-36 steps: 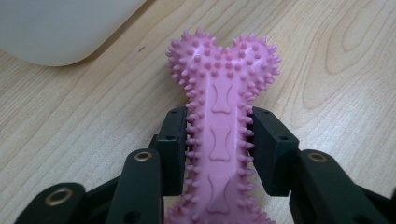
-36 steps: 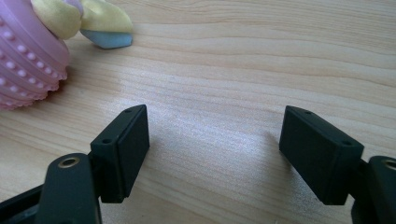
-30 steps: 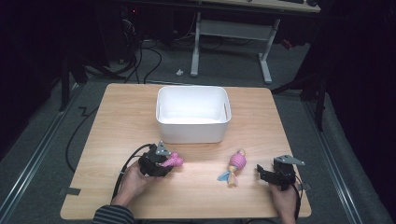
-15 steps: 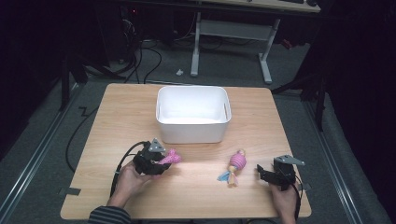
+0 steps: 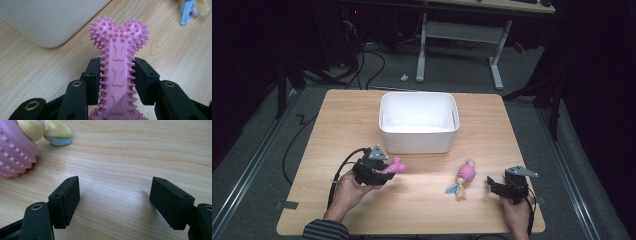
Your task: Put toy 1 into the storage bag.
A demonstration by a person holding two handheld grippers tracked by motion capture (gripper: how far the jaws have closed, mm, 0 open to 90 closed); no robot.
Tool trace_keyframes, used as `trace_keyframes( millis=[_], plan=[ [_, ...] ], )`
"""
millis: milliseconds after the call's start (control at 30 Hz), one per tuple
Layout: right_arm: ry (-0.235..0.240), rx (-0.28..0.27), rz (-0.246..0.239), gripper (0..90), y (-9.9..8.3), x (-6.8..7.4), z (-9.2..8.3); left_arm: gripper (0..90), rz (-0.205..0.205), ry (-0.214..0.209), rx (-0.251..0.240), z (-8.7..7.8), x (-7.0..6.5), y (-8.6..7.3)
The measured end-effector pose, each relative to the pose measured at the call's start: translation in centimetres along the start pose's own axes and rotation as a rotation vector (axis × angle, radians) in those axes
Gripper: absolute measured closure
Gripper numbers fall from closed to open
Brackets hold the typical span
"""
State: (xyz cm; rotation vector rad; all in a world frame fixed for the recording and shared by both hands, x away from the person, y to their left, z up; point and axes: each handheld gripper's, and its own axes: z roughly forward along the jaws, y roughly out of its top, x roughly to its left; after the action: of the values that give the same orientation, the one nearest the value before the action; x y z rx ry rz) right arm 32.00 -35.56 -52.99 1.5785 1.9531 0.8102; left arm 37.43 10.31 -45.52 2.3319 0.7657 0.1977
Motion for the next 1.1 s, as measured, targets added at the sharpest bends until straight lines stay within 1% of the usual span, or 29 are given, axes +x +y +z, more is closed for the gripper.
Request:
trace_keyframes(
  millis=[167, 267, 333, 400, 567, 767, 933, 1067, 1100],
  plan=[
    [0.0, 0.0, 0.0, 24.3, 0.0, 0.0, 0.0, 59.5, -0.004, -0.004, -0.031, -0.9, -0.3, 0.8],
    [0.002, -0.001, -0.003, 24.3, 0.0, 0.0, 0.0, 59.5, -0.001, -0.012, -0.048, -1.5, -0.4, 1.2],
    [0.002, -0.001, -0.003, 24.3, 0.0, 0.0, 0.0, 59.5, 0.002, -0.01, -0.056, -2.0, -0.5, 1.6],
    [0.002, -0.001, -0.003, 24.3, 0.0, 0.0, 0.0, 59.5, 0.01, -0.005, -0.062, -2.4, -0.6, 2.1],
    [0.003, 0.0, -0.004, 24.3, 0.0, 0.0, 0.0, 59.5, 0.019, -0.003, -0.074, -3.0, -0.5, 2.8],
    [0.003, 0.0, -0.004, 24.3, 0.0, 0.0, 0.0, 59.5, 0.019, -0.005, -0.093, -3.7, -0.4, 3.7],
    [0.004, 0.0, -0.005, 24.3, 0.0, 0.0, 0.0, 59.4, 0.042, 0.012, -0.1, -4.5, -0.3, 4.8],
    [0.004, -0.001, -0.008, 24.3, 0.0, 0.0, 0.0, 59.4, 0.049, 0.006, -0.104, -4.9, -0.1, 5.8],
    [0.004, -0.001, -0.008, 24.3, 0.0, 0.0, 0.0, 59.4, 0.045, 0.003, -0.108, -5.0, 0.0, 6.0]
  ],
)
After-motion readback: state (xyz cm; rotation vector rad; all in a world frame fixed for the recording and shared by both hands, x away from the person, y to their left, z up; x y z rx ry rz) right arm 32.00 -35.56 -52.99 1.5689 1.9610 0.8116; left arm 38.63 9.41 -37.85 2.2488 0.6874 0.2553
